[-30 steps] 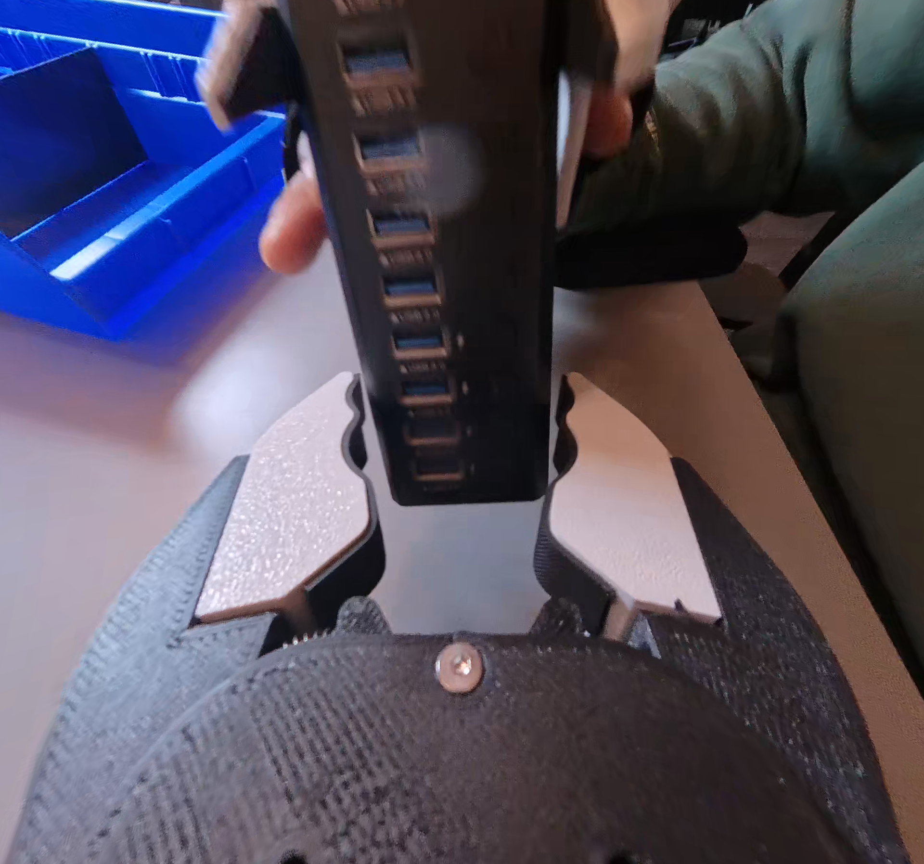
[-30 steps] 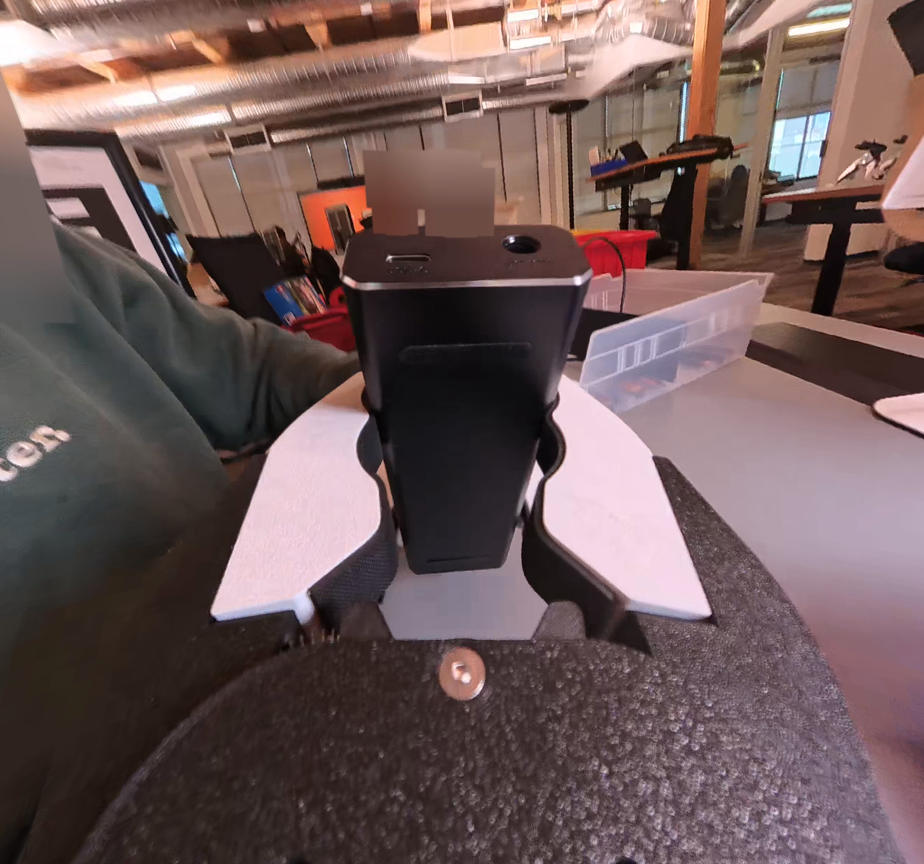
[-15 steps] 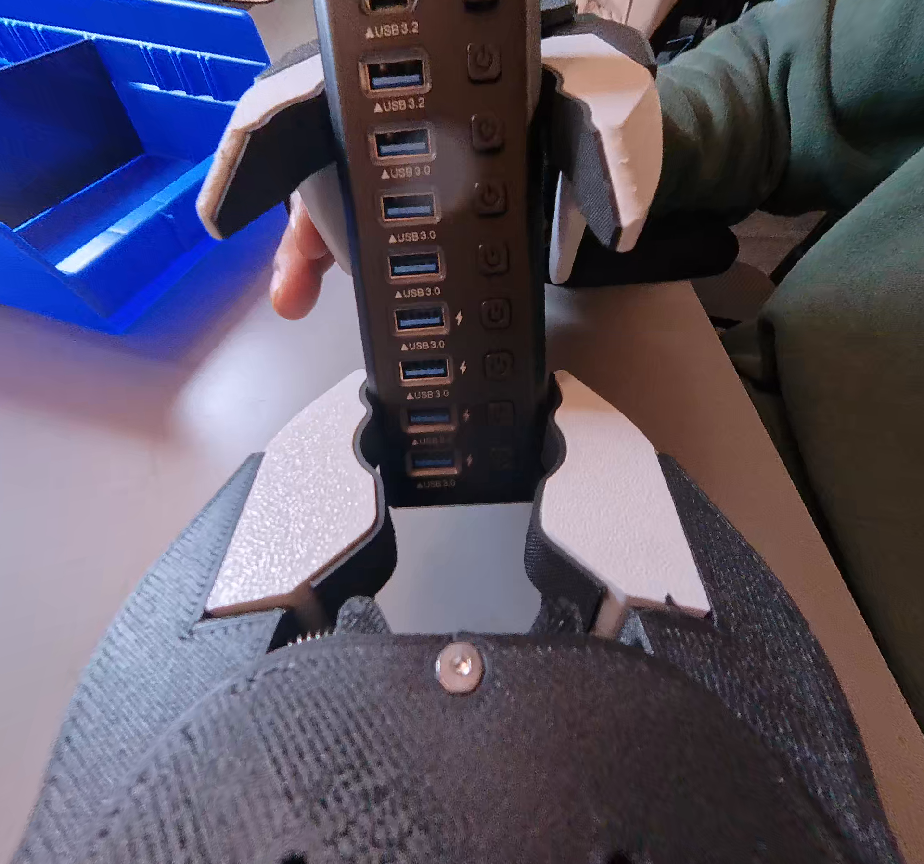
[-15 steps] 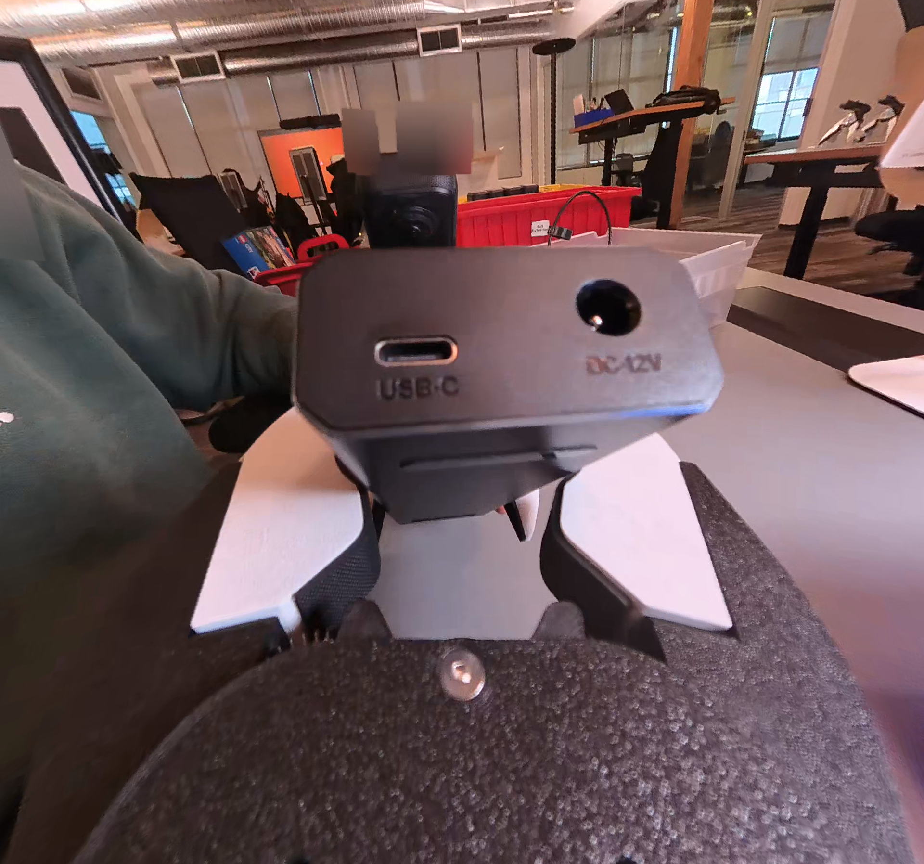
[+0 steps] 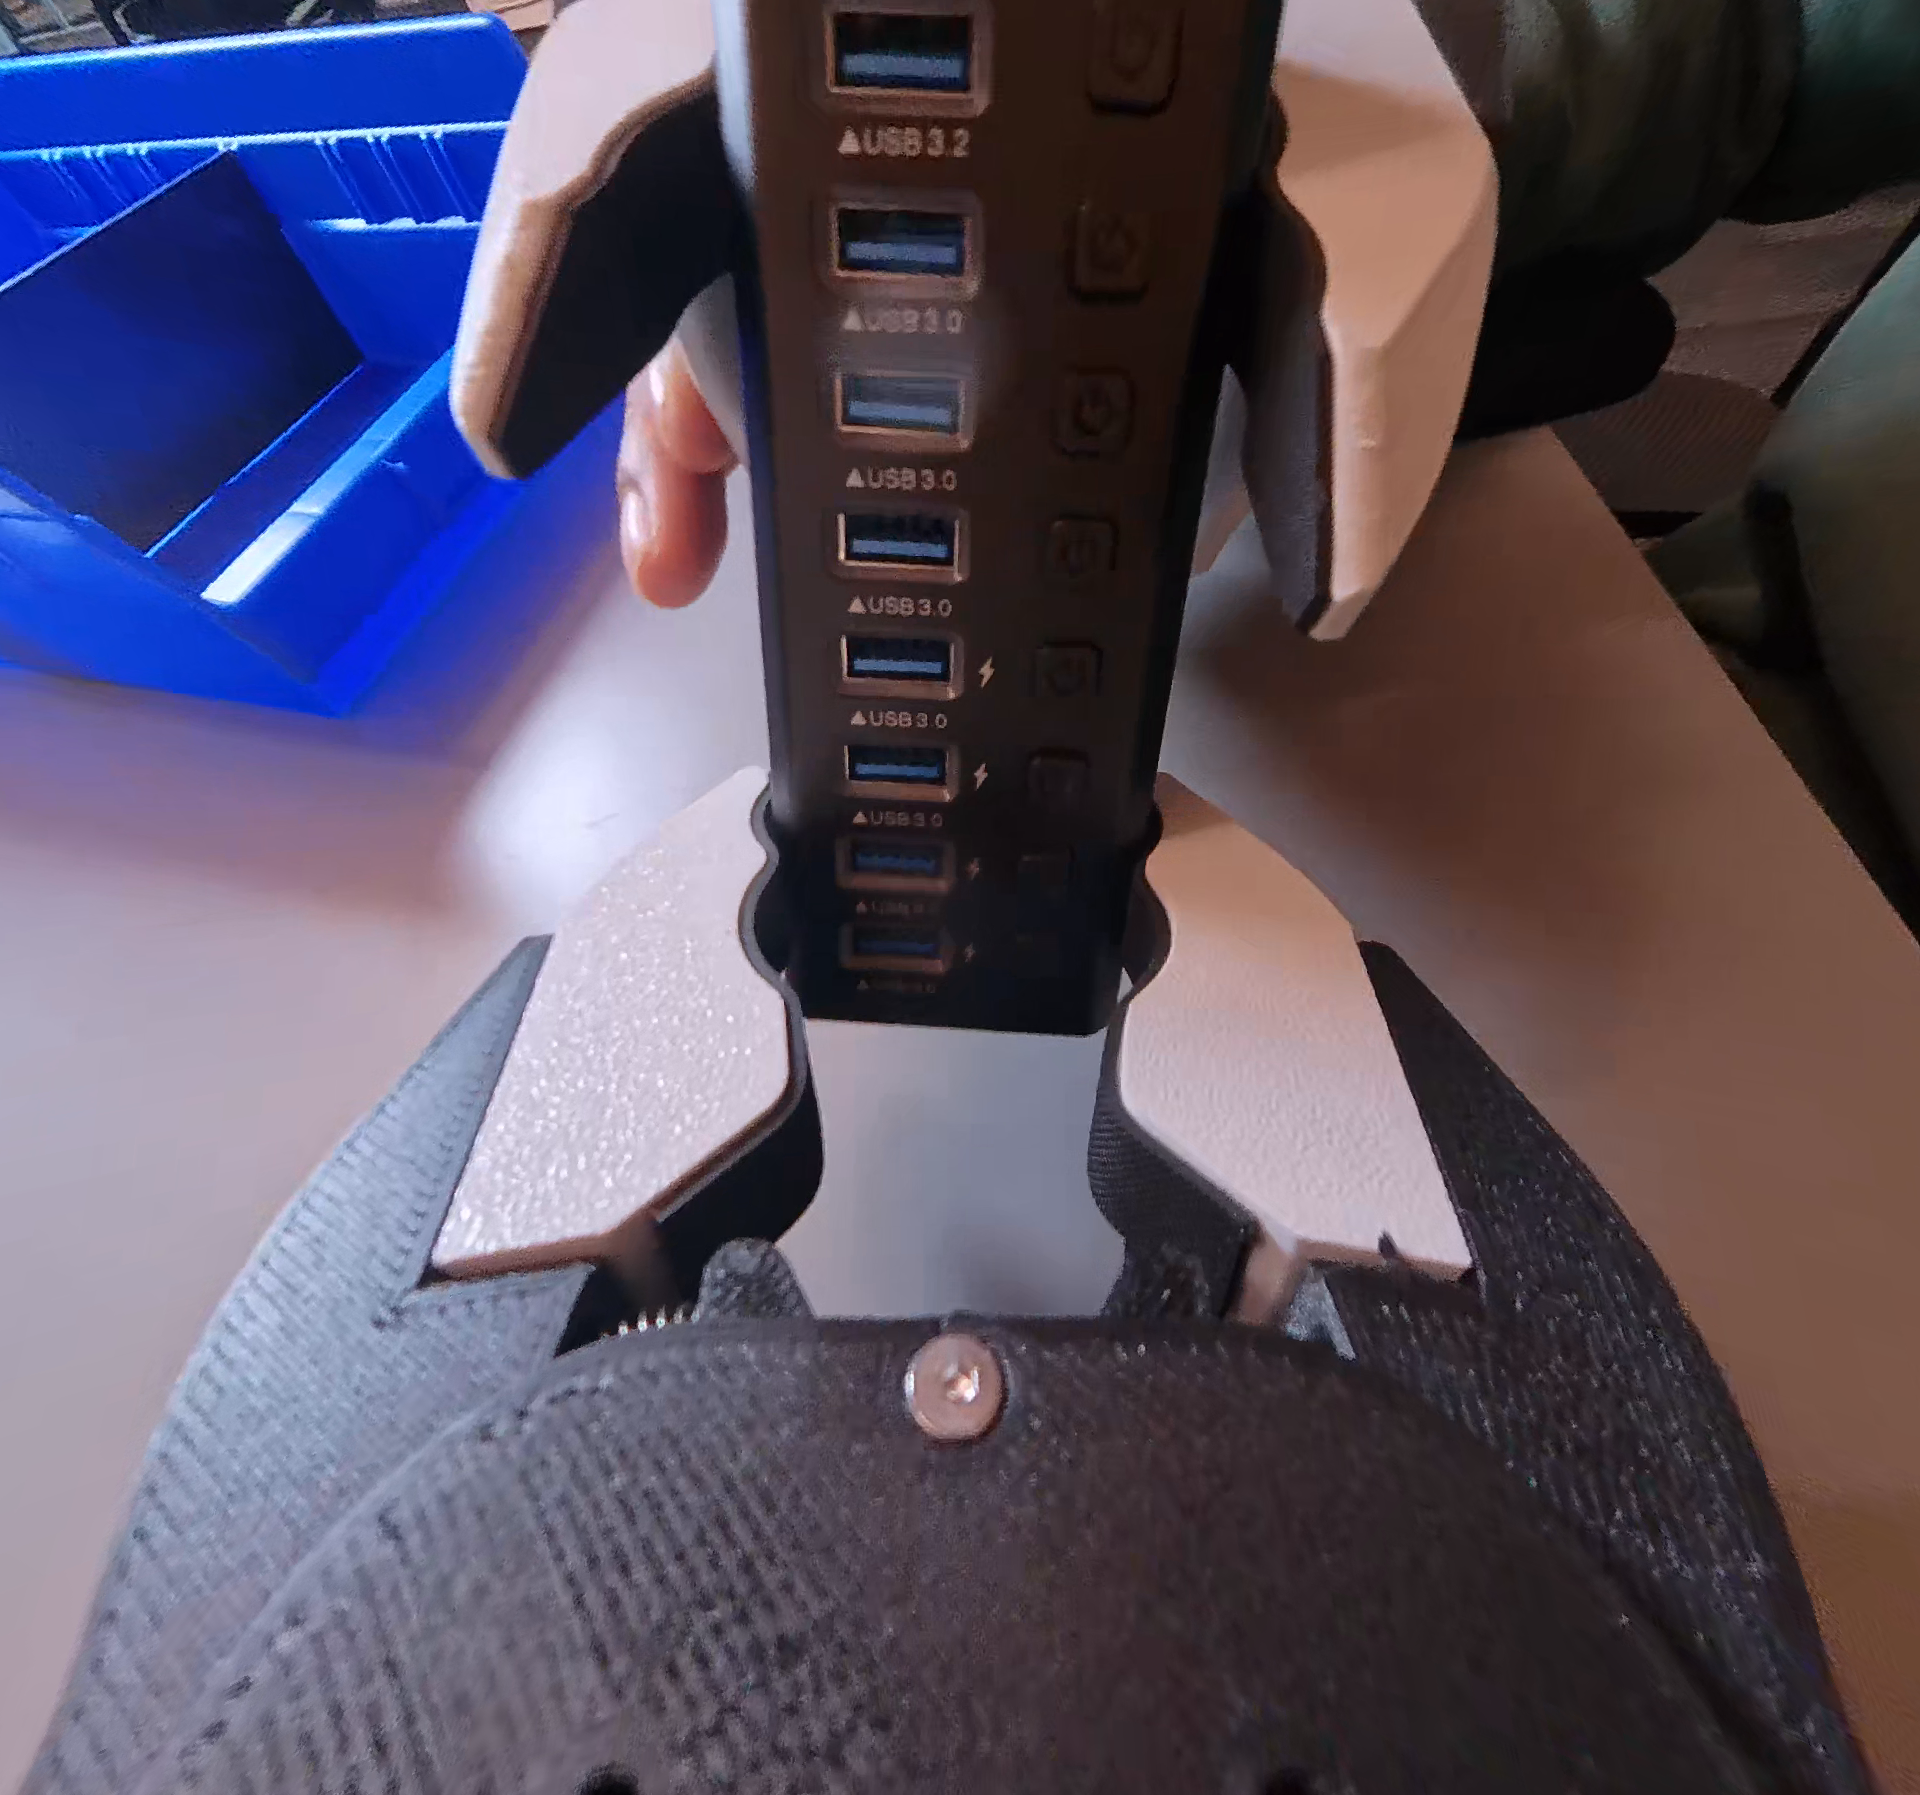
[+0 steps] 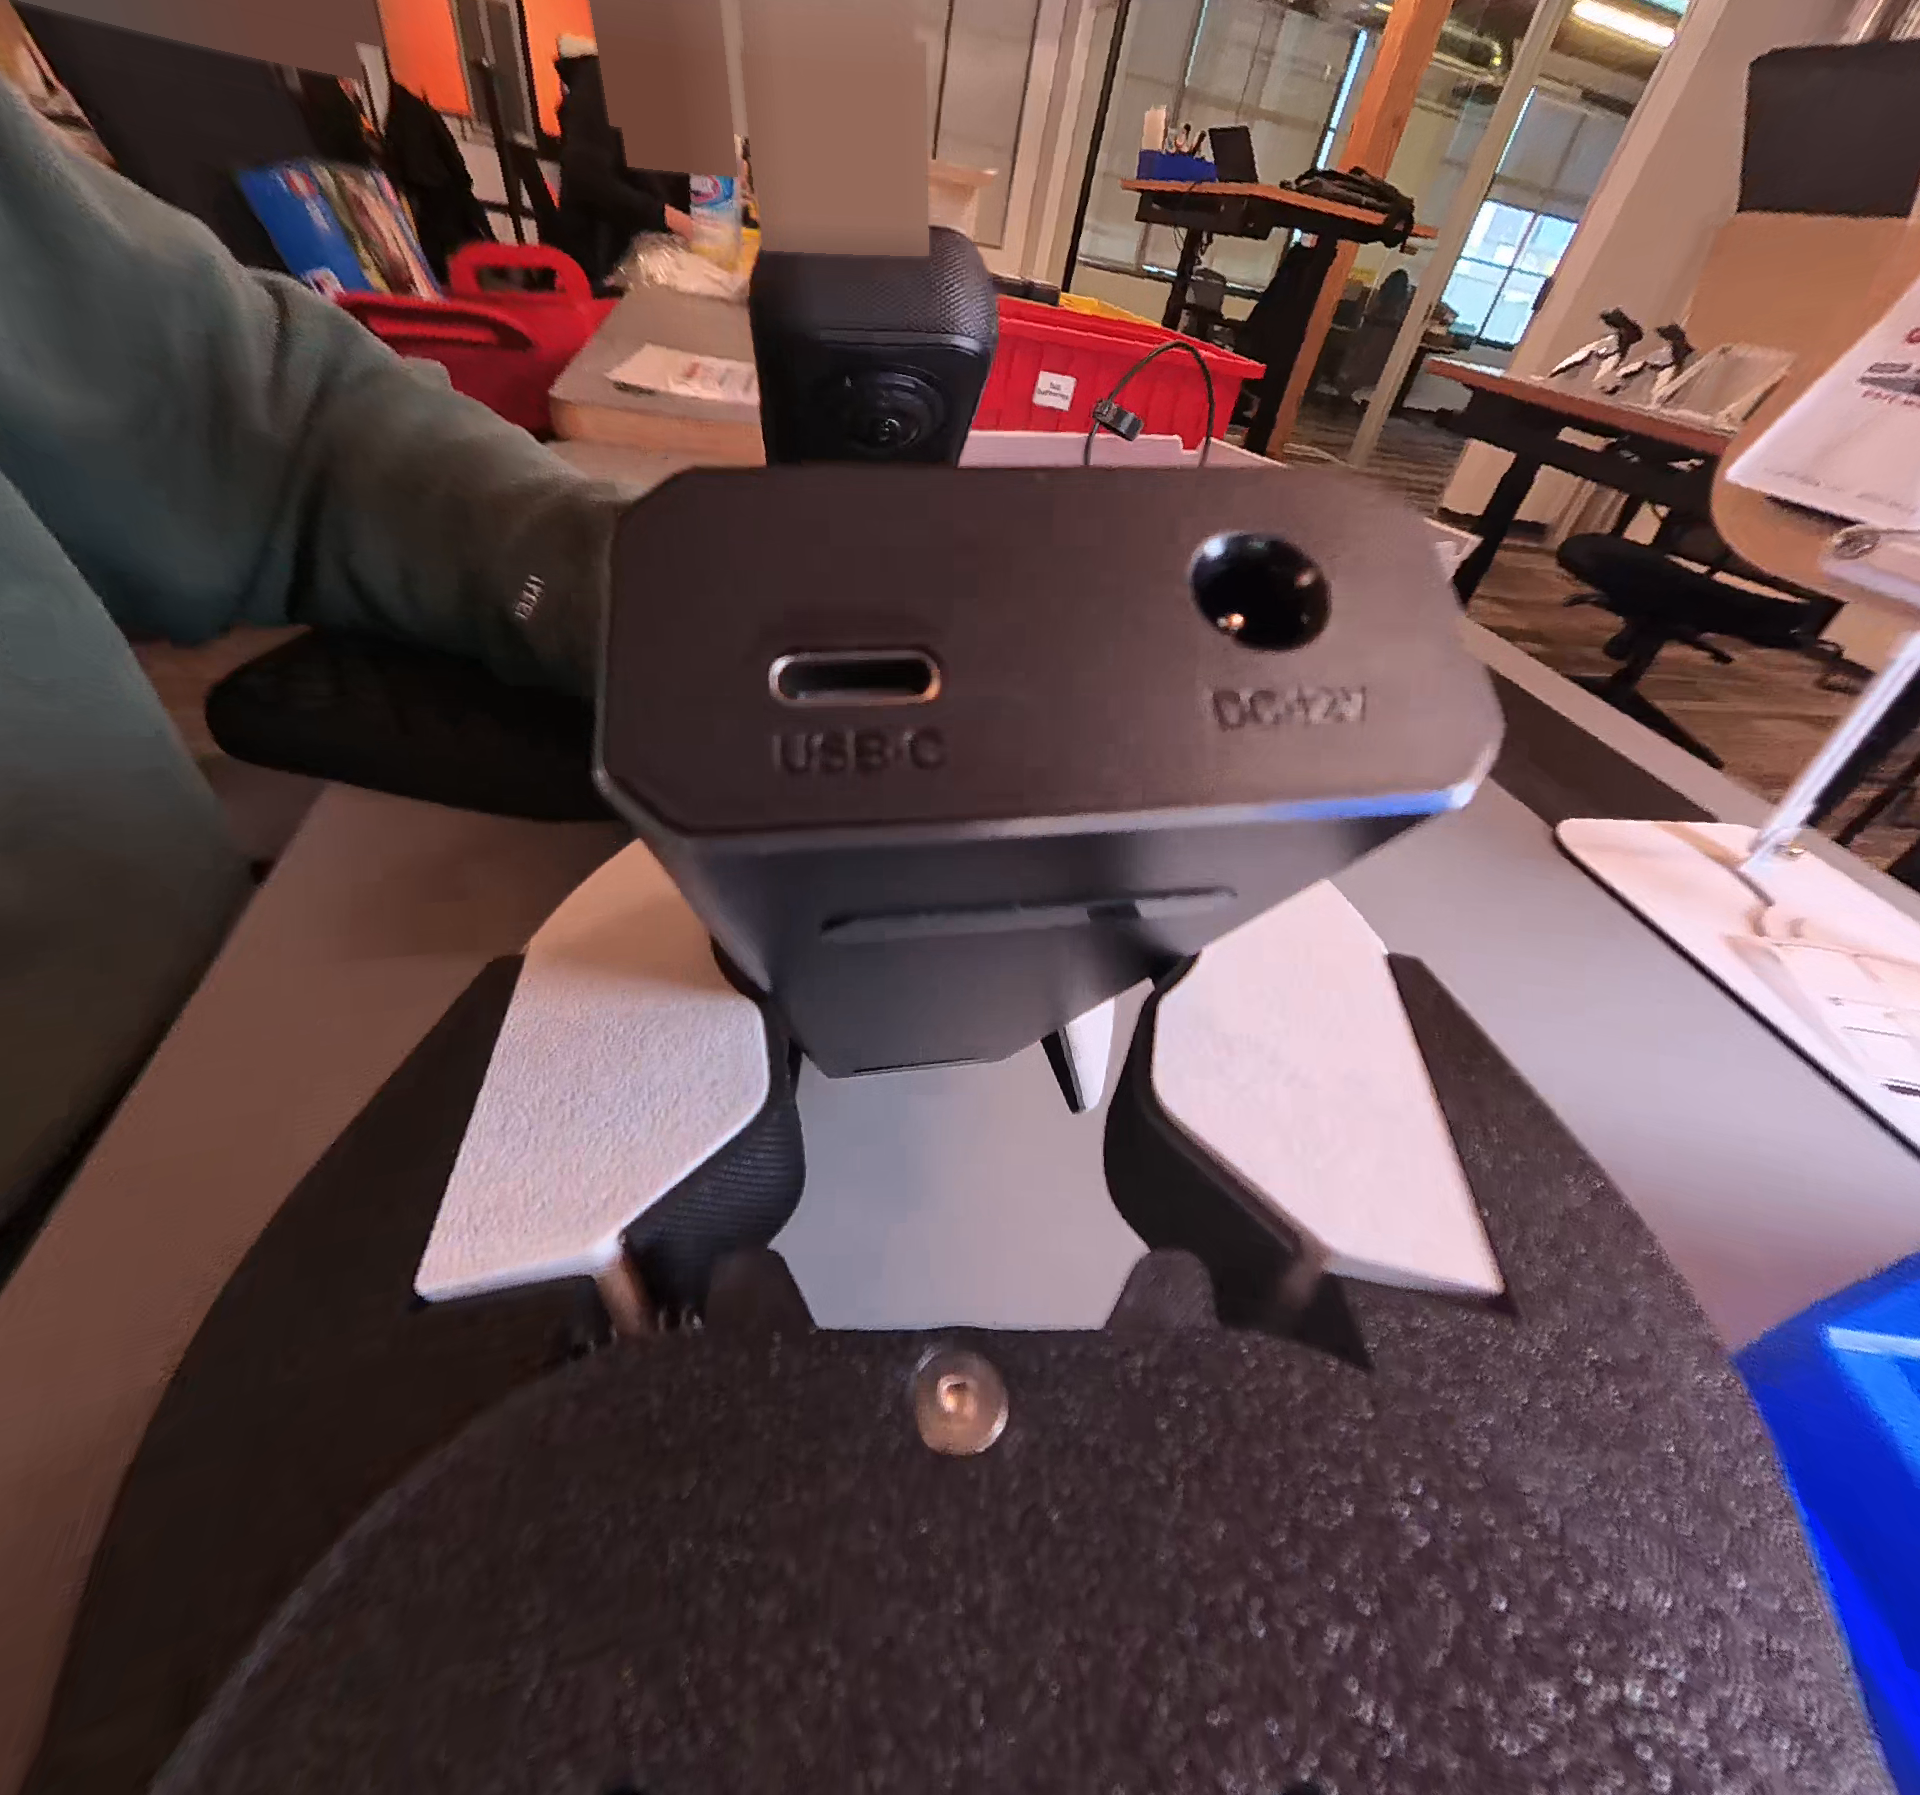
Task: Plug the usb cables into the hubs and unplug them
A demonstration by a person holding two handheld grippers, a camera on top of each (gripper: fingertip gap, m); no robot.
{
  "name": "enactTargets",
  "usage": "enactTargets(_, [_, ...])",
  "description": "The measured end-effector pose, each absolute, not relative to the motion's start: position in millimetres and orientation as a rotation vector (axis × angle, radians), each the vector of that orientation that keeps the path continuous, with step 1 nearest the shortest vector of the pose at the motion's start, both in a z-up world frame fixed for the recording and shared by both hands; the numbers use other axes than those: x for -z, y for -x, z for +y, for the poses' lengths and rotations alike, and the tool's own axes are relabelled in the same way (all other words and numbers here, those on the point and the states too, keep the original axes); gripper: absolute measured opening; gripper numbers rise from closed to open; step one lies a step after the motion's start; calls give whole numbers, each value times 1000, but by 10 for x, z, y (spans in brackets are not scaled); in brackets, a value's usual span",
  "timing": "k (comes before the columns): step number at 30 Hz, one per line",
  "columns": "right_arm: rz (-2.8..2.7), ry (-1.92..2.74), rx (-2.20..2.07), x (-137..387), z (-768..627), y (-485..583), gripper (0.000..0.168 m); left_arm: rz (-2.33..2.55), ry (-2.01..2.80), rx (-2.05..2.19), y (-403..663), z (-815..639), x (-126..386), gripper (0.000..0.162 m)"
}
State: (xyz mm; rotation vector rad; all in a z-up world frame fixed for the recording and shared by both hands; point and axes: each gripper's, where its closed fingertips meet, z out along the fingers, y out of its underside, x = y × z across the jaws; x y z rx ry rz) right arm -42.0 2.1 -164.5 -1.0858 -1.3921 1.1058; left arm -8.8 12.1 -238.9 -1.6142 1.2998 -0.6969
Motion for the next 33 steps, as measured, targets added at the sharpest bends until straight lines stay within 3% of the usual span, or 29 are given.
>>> enactTargets(12, [-1405,1059,-887,1667,132,390,72,1262,1581,698,284,232,2305,64])
enactTargets(18, [-1355,1075,-867,1611,249,334,72,1035,1493,590,803,424,1647,60])
enactTargets(21, [-1339,1085,-848,1612,313,318,72,819,1426,394,1452,564,1002,49])
enactTargets(25, [-1303,1107,-856,1592,398,284,72,500,1447,240,2540,620,387,9])
enactTargets(26, [-1293,1111,-857,1585,417,275,72,486,1489,201,2757,629,381,0])
enactTargets(33, [-1271,1144,-869,1615,492,264,72,703,2063,-136,3665,861,1380,0])
